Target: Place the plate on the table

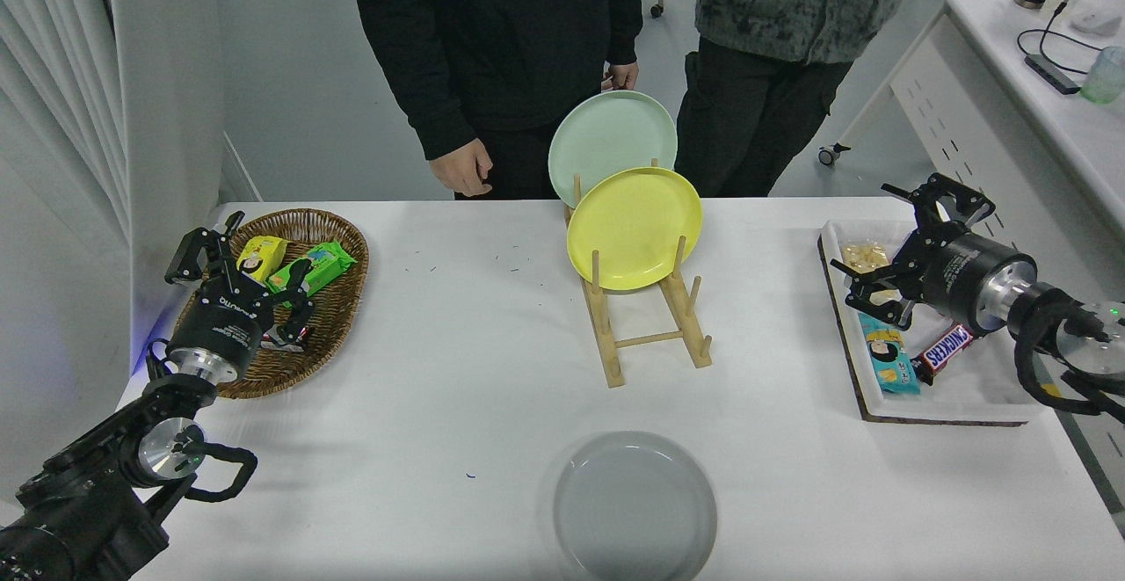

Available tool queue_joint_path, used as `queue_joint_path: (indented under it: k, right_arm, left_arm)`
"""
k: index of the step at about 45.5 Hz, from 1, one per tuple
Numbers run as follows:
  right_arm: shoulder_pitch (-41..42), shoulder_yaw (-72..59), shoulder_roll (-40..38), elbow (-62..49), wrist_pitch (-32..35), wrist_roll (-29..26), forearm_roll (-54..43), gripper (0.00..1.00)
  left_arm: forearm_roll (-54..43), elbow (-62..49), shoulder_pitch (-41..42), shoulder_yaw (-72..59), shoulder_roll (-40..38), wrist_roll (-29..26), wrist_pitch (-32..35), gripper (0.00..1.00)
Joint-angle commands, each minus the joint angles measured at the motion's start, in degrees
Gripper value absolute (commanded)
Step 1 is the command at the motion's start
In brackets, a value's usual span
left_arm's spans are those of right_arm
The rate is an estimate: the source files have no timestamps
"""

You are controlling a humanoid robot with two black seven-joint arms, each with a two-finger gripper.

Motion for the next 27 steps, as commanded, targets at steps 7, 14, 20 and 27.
queue_joint_path:
  k: [7,14,20,27]
  right_arm:
    - [1.76,1.67,12.3,-14.89,7.41,6.9,-7.64,0.99]
    - [-0.96,3.34,17.94,-19.12,11.54,10.42,-7.72,0.99]
    - [-3.25,3.96,20.67,-20.79,17.96,12.18,-7.72,0.99]
    - [-4.13,4.4,23.92,-25.88,22.0,12.18,-7.9,0.99]
  left_arm:
    - [0.0,0.0,-0.01,0.0,0.0,0.0,-0.04,0.98]
    - [0.0,0.0,-0.01,0.0,0.0,0.0,0.05,0.98]
    - [0.0,0.0,-0.01,0.0,0.0,0.0,0.05,0.98]
    - [0.0,0.0,-0.01,0.0,0.0,0.0,-0.04,0.98]
